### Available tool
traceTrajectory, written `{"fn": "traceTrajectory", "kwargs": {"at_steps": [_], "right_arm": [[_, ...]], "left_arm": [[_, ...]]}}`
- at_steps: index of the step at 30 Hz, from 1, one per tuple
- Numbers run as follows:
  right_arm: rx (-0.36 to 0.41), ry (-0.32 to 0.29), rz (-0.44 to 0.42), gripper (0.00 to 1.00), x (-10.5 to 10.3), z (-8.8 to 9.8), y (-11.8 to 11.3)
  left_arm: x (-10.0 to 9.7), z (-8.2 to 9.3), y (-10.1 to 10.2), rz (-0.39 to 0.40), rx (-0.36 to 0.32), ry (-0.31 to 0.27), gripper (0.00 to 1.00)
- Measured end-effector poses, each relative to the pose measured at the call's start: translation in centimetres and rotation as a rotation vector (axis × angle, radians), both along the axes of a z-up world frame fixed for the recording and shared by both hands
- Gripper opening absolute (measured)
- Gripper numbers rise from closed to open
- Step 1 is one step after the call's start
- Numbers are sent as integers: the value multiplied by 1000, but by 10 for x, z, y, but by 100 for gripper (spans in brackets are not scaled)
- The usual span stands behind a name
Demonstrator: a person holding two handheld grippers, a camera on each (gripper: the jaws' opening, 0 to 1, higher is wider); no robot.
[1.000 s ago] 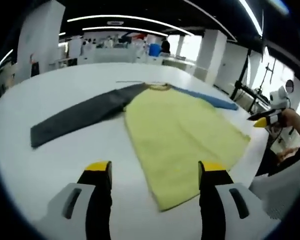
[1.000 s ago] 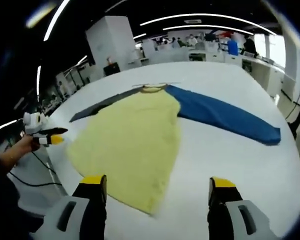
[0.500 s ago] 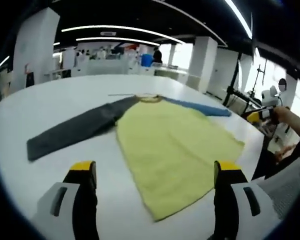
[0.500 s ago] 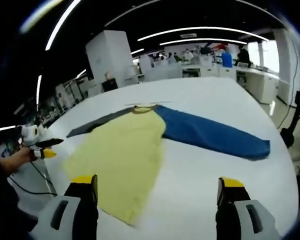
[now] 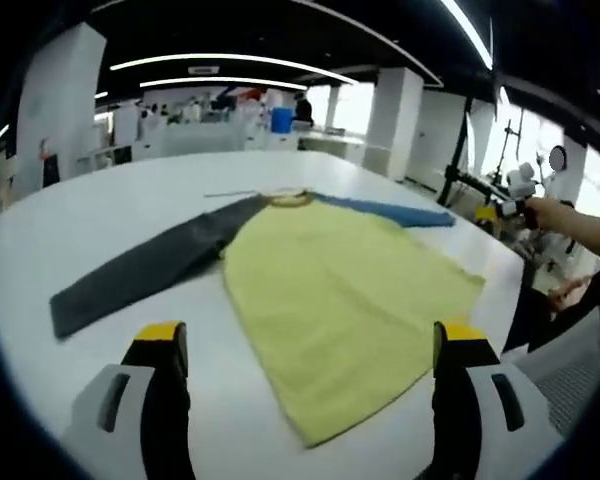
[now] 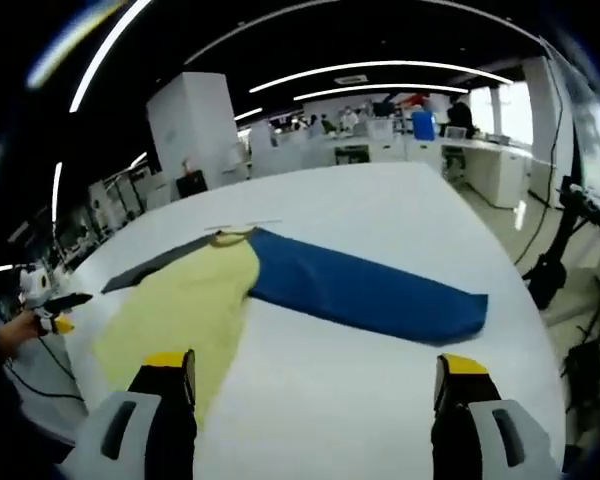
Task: Fold the garment on the visible template until the final outline fits inside the template.
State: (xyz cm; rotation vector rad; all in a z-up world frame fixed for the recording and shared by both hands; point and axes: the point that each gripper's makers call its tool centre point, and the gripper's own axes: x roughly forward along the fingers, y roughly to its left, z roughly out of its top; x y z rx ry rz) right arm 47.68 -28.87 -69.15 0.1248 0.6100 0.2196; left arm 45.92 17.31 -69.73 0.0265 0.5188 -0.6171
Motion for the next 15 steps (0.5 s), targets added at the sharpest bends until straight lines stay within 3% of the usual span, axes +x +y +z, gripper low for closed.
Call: {"fn": "traceTrajectory", "kwargs": {"at_steps": [4,15], "right_arm": [[53,21,-50,97,8,-3,-13],[-73,35,-70,89,34,-25,-49]], "left_arm": [[1,1,-1,-5,-2,-2,99],[5,2,-6,-19,-10,-5,99]]}}
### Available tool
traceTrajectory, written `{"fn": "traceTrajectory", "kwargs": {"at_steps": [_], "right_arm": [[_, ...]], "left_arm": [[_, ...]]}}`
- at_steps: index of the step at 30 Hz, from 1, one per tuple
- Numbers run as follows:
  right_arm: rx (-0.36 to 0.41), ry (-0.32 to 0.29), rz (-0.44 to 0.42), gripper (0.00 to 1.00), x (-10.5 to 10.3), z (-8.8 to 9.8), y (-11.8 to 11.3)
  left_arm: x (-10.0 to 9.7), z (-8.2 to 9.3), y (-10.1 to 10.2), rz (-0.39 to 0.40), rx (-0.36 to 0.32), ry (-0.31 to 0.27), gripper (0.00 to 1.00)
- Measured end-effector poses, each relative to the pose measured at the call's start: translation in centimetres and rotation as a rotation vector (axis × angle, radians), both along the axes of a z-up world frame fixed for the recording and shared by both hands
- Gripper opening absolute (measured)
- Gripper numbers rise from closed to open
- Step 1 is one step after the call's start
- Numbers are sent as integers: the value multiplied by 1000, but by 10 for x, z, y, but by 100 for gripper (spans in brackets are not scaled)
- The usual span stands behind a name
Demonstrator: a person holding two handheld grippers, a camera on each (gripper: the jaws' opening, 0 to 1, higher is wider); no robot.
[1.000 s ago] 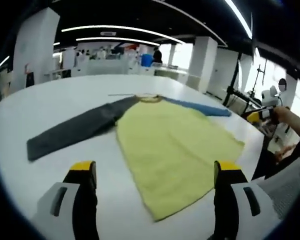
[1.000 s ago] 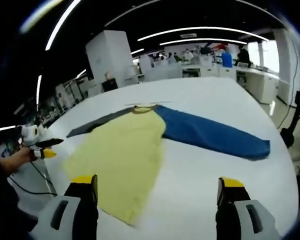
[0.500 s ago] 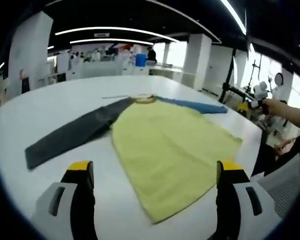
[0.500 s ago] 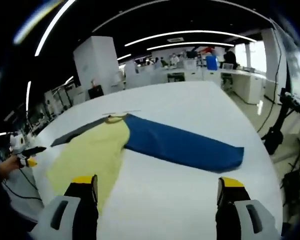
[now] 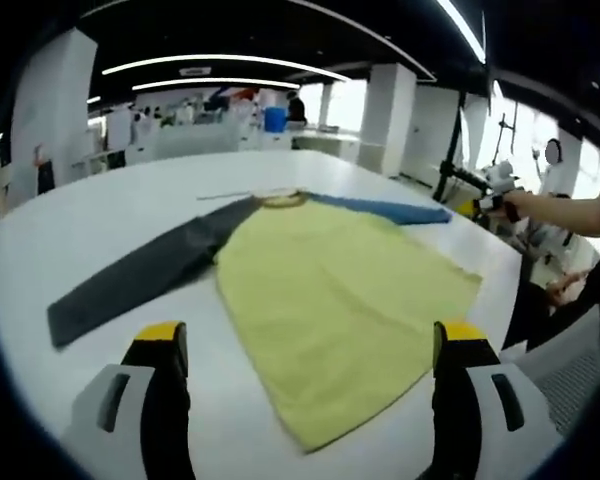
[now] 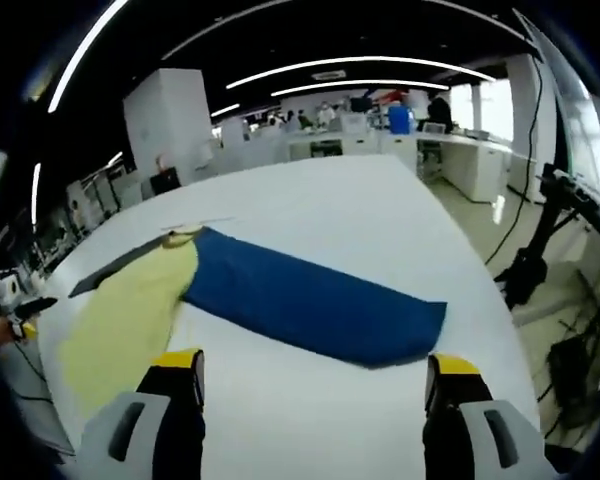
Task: Fold the garment on the visible template until the final outline fits inside the template.
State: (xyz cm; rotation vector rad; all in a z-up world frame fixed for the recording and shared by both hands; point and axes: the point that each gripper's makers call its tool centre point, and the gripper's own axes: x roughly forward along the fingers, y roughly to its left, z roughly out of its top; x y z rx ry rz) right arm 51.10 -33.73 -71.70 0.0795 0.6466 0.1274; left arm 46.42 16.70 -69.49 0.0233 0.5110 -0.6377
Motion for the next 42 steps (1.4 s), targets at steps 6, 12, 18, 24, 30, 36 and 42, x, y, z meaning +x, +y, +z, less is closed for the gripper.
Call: {"fn": "traceTrajectory", "kwargs": {"at_steps": [6,12,18,24,30,36,42], "right_arm": [[23,9,-28,85,16,-7,-14],[36,43,-79,79,24,-21,-28],[8,52,-124,62,31,-30,-43],[-12,58,-209,45,30,-31,-60],[-60,90,-239,31,24,-38,-74],[-17,92,-272,11,25,-39,-80],[-1,85,-280,0,28,-37,-77]], "left_arm": [[3,-1,1,15,-3,6,99],[3,-2,3,36,-24,14,98],[3,-3,6,50,-26,17,98],[6,4,7,74,-46,-14,96],[4,1,9,76,-40,-3,95],[5,1,15,90,-40,-6,94],[5,3,14,89,-34,-11,94]]}}
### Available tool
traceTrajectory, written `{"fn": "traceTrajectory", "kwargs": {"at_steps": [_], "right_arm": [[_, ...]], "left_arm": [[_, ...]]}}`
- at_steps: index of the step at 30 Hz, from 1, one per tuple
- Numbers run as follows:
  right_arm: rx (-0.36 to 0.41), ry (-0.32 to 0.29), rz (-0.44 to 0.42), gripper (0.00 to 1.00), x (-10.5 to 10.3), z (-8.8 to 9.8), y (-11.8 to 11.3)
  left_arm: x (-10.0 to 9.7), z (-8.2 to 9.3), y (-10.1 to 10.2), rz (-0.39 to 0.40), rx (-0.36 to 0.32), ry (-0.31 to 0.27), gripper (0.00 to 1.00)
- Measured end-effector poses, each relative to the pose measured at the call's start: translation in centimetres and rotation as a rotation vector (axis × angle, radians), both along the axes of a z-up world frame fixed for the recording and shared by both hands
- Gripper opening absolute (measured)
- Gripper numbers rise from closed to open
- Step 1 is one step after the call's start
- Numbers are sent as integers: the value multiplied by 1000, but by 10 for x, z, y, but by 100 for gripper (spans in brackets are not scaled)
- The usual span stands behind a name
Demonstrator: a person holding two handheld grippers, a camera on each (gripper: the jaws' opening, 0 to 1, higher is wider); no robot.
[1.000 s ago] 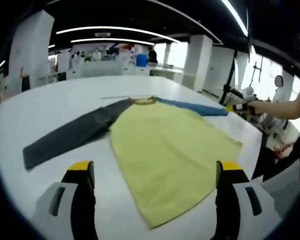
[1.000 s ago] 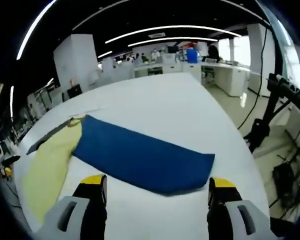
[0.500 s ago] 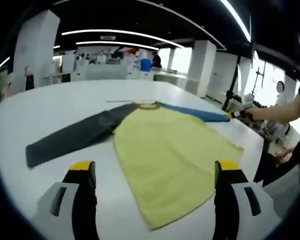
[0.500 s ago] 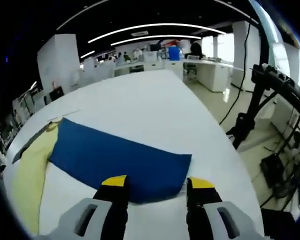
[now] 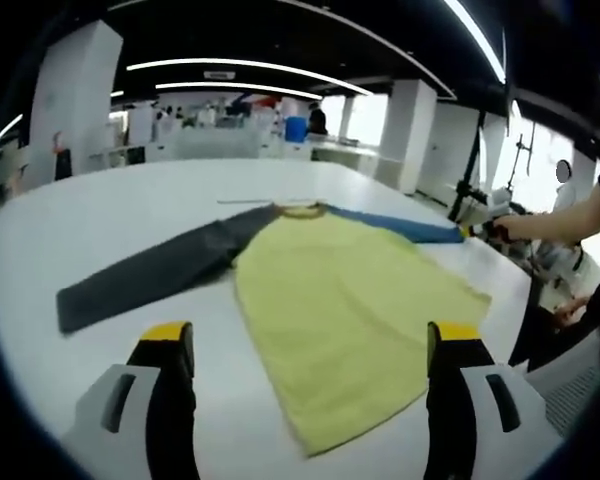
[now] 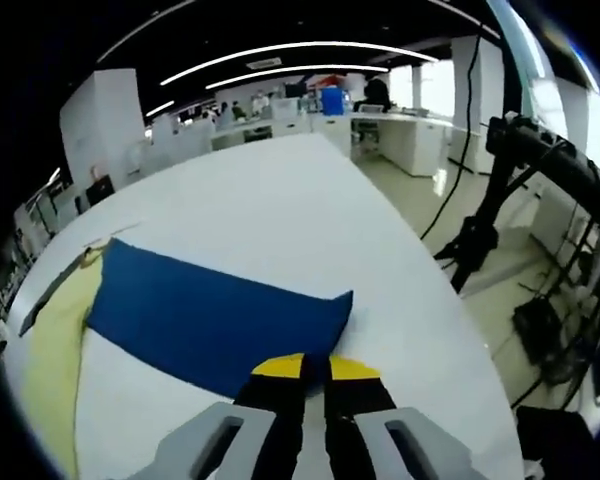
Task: Fold the garment on the visible template until the final outline fits inside the template.
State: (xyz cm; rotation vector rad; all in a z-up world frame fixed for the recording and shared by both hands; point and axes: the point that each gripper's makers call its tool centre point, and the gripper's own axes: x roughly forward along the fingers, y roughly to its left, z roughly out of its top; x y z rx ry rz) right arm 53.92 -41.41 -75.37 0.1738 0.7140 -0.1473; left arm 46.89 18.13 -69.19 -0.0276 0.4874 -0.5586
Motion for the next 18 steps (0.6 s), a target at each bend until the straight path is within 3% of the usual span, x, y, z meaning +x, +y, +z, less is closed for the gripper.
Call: {"fn": "traceTrajectory", "kwargs": {"at_steps": [11,15,18], "right_arm": [[-60,-10,47,0,3,19,12],[-47,-22,42,0,5,29,18],[-100,-7,73,0,6,33,21]], "left_arm": [[-3,3,-4,-2,-1,-5,94],[-4,2,-3,-9,19,-5,95],[-3,5,-3,-14,14,-13,96]]}}
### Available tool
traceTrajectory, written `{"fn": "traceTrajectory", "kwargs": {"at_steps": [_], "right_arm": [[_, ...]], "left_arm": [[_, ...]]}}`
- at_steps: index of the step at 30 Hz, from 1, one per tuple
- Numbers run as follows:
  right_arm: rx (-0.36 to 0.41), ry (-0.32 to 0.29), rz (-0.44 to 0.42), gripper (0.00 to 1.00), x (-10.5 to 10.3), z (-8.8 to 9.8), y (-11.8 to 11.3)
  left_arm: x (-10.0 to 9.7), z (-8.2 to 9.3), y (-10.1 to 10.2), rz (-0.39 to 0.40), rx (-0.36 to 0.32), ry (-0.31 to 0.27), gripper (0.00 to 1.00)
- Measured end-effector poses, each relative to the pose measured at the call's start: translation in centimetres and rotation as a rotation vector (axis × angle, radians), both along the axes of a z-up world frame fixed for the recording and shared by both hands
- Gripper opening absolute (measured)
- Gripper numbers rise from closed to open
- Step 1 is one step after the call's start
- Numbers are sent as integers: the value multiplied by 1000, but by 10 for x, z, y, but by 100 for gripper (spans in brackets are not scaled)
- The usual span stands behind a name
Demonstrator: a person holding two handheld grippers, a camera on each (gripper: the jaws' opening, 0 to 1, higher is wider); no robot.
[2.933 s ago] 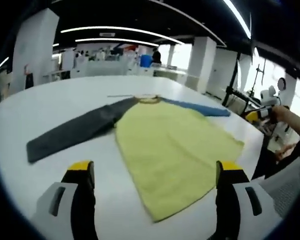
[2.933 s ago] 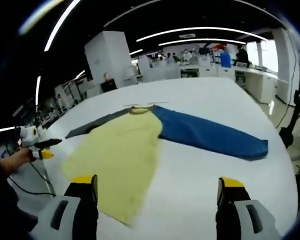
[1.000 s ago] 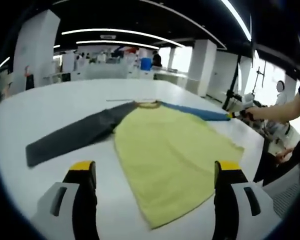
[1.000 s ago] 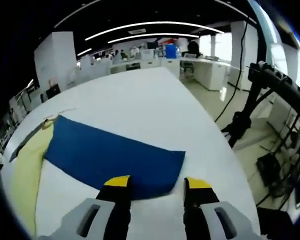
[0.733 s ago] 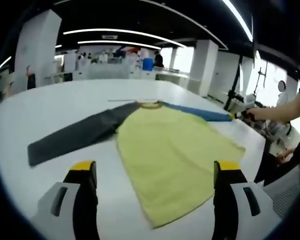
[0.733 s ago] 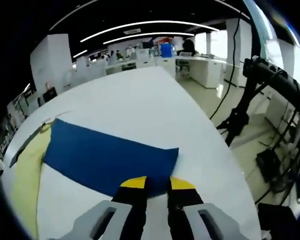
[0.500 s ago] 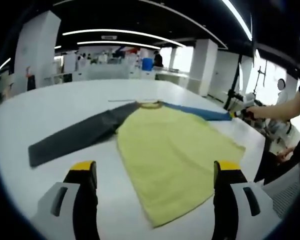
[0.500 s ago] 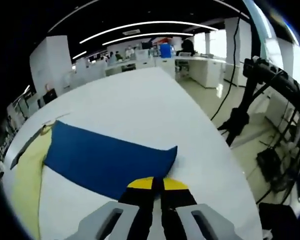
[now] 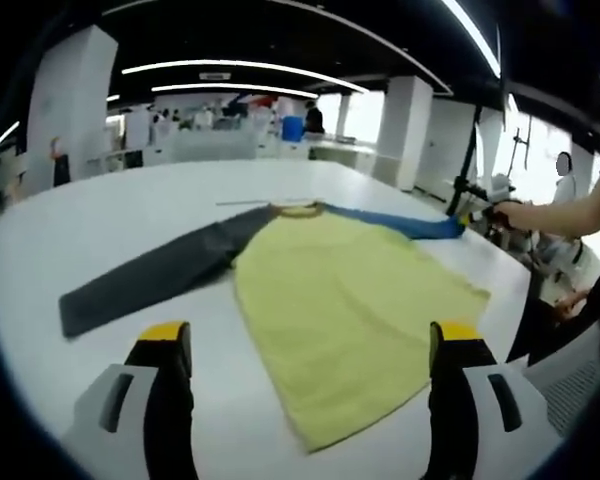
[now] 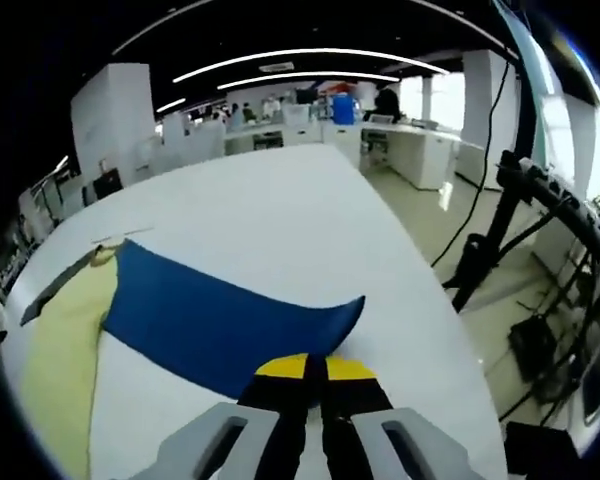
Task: Fold the garment on the visible template until the final outline fits inside the template.
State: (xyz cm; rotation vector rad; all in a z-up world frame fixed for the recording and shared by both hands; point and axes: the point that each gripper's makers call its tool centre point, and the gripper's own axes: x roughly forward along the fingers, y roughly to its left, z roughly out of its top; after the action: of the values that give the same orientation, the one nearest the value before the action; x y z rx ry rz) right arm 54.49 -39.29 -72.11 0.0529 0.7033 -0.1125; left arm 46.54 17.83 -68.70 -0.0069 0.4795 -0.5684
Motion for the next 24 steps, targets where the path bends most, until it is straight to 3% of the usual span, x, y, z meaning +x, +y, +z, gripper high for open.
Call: {"fn": "traceTrajectory", "kwargs": {"at_steps": [5,14,24], "right_arm": [[-34,2,-16,0,2,11,3],[-30,-5,-11,0,13,26,24],[27,-26,19,0,34,33,53]], "left_arm": [[-1,5,-2,-19,10,-15,98],[0,13,-4,-38,-2,-45,99],[-3,11,-3,-65,16,-43,99]]}}
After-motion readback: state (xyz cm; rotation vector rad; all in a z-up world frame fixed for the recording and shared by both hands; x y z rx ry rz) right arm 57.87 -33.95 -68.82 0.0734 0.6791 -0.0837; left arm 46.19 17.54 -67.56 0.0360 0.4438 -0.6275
